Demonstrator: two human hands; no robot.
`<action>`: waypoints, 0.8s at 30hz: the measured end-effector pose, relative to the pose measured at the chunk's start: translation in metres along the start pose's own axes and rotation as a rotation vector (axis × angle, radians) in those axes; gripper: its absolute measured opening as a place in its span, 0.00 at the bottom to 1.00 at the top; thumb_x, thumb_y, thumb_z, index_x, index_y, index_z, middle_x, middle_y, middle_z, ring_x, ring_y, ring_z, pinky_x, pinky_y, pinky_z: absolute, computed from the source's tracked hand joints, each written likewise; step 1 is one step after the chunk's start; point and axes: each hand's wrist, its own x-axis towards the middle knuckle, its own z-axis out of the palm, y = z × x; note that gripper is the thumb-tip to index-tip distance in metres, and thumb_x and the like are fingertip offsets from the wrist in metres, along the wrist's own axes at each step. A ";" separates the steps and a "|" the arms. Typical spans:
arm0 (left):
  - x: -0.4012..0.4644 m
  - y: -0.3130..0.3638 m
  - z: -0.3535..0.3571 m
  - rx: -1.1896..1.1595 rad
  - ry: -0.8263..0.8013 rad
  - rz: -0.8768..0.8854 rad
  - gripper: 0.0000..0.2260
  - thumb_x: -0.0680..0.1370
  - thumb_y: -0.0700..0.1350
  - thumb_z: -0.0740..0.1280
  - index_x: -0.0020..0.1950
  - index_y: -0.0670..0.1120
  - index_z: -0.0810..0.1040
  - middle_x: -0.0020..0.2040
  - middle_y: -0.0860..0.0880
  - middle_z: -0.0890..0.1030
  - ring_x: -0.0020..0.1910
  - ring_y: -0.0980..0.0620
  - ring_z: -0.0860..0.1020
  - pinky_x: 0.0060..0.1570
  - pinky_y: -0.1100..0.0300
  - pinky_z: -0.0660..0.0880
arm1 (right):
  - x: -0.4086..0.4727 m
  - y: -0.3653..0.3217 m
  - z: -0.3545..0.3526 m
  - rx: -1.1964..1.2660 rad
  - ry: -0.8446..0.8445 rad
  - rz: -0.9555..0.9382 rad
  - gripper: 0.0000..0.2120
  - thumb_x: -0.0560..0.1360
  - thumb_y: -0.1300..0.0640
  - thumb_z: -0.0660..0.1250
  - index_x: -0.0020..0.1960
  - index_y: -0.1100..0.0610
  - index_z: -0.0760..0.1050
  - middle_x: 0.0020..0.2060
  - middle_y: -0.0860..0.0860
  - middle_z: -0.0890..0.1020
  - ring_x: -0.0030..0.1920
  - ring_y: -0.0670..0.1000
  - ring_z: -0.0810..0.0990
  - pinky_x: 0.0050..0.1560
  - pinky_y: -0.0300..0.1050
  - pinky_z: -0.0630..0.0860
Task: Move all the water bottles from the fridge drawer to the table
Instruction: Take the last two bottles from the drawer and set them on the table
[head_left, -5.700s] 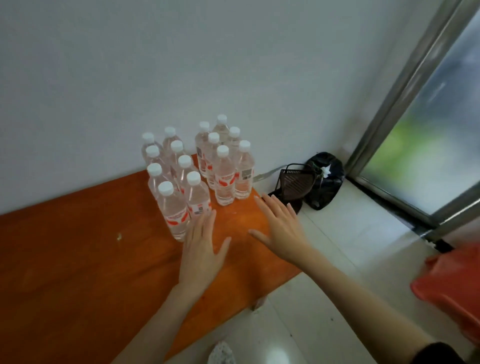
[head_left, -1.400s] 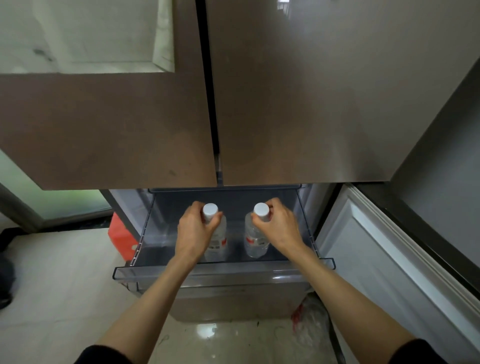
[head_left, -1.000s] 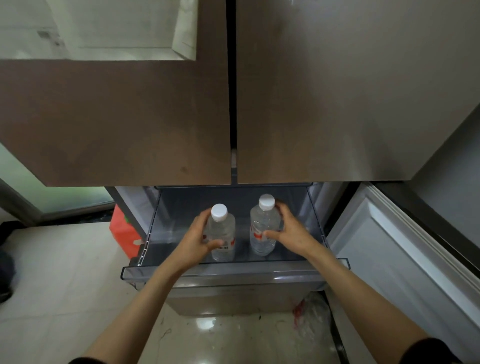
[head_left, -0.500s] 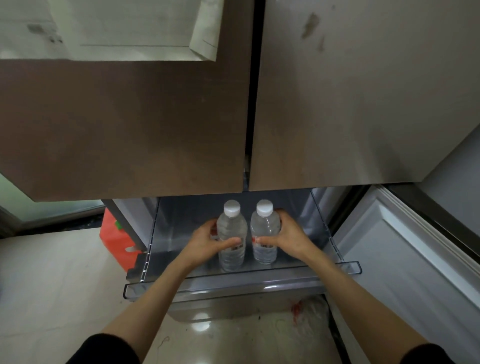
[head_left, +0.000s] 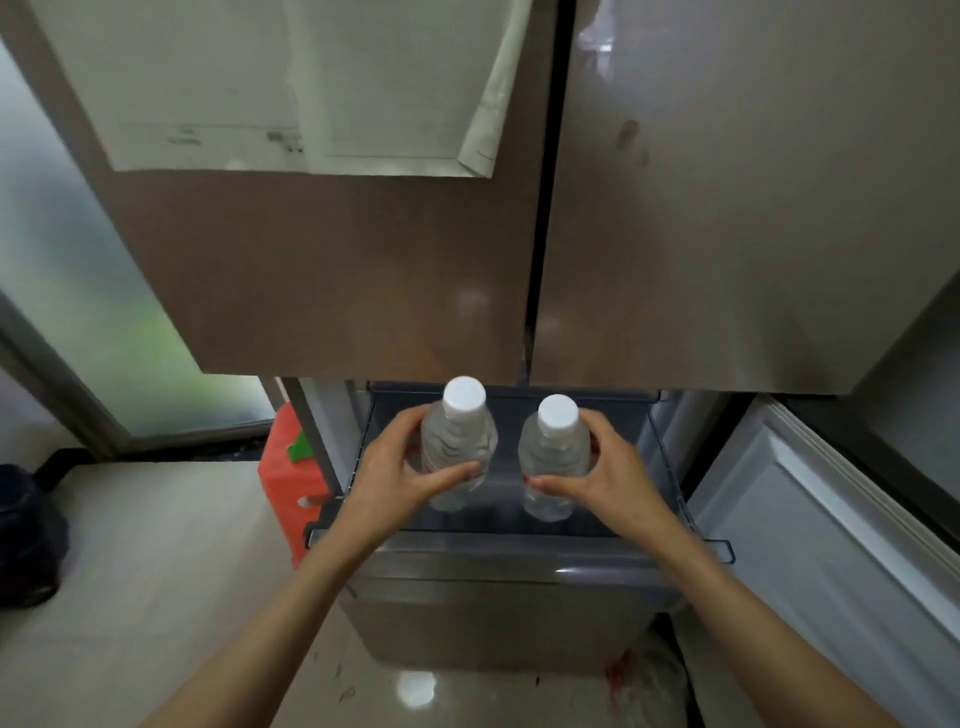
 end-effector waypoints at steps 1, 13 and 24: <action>-0.008 0.011 -0.004 -0.034 0.061 -0.007 0.27 0.63 0.55 0.73 0.60 0.57 0.69 0.52 0.67 0.73 0.50 0.74 0.73 0.44 0.79 0.70 | -0.003 -0.008 -0.001 0.054 0.021 -0.014 0.31 0.61 0.54 0.79 0.56 0.42 0.66 0.51 0.38 0.75 0.53 0.42 0.74 0.52 0.38 0.71; -0.152 0.061 -0.082 -0.371 0.754 -0.209 0.15 0.69 0.58 0.63 0.48 0.49 0.75 0.45 0.47 0.80 0.42 0.54 0.81 0.41 0.62 0.76 | -0.063 -0.117 0.062 0.385 -0.313 -0.213 0.21 0.66 0.55 0.74 0.55 0.48 0.70 0.48 0.43 0.79 0.47 0.40 0.79 0.41 0.33 0.76; -0.354 0.029 -0.210 -0.301 1.243 -0.374 0.11 0.75 0.52 0.64 0.47 0.44 0.75 0.44 0.46 0.79 0.42 0.51 0.78 0.37 0.67 0.75 | -0.156 -0.218 0.239 0.371 -0.716 -0.365 0.20 0.68 0.54 0.74 0.55 0.47 0.70 0.48 0.42 0.79 0.47 0.40 0.79 0.44 0.34 0.76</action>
